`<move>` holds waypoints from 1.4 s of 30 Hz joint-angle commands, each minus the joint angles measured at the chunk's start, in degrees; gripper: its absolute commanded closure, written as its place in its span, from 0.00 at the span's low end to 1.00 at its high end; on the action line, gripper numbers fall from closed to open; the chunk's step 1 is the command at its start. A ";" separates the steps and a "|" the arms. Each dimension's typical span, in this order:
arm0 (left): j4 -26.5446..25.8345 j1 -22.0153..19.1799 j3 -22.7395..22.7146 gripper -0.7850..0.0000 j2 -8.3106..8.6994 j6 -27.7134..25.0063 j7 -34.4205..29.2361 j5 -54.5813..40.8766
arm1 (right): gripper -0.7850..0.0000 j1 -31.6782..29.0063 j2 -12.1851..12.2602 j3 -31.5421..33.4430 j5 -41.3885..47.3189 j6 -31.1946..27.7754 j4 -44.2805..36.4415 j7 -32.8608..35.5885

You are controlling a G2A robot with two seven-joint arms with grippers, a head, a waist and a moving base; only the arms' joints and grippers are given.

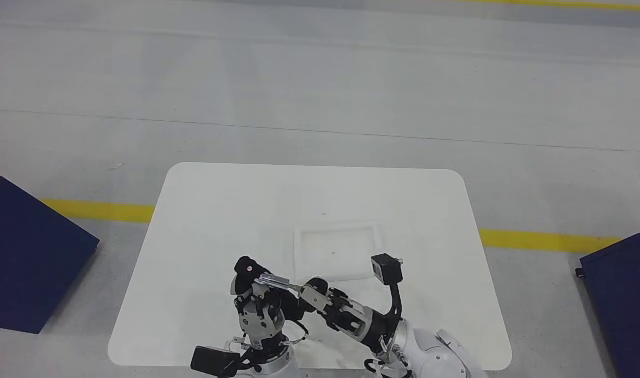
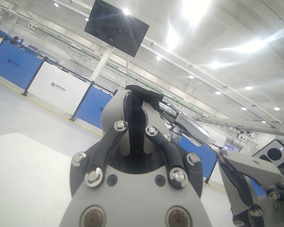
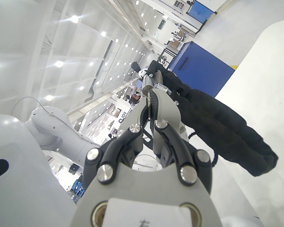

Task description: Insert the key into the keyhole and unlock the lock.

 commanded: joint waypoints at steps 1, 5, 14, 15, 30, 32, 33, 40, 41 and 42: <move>-0.58 0.17 -0.43 1.00 0.04 -0.11 -1.58 0.69 | 1.00 -0.14 0.04 0.13 1.07 0.65 -0.16 0.53; -1.37 0.99 -1.50 1.00 0.05 0.06 -2.71 2.94 | 1.00 -0.48 0.26 0.68 4.60 2.91 -0.63 3.16; -1.21 1.62 -3.20 1.00 -0.27 -0.02 -3.25 6.82 | 1.00 -0.50 0.86 2.82 14.61 10.19 -1.78 10.56; -1.20 1.67 -3.32 1.00 -0.33 -0.08 -3.27 7.00 | 1.00 -0.48 0.90 3.04 15.76 11.10 -1.88 11.17; -0.88 2.32 -4.97 1.00 -1.31 -0.82 -3.67 8.80 | 1.00 -0.55 1.04 3.35 22.24 16.83 -2.09 14.42; -0.88 2.40 -5.15 1.00 -1.44 -0.96 -3.73 8.98 | 1.00 -0.85 0.95 3.27 23.37 18.68 -2.23 12.97; -0.87 2.43 -5.24 1.00 -1.50 -1.02 -3.77 9.07 | 1.00 -0.99 0.89 3.13 24.90 20.15 -2.45 12.75; -0.75 2.71 -5.71 1.00 -1.90 -1.48 -4.12 10.02 | 1.00 -1.03 0.81 4.03 34.49 28.02 -2.37 13.86; -0.75 2.76 -5.76 1.00 -1.96 -1.51 -4.14 10.12 | 1.00 -1.00 0.82 4.17 35.80 29.20 -2.41 14.29; -0.72 2.79 -5.82 1.00 -2.01 -1.56 -4.18 10.25 | 1.00 -0.98 0.82 4.33 37.09 30.26 -2.37 14.63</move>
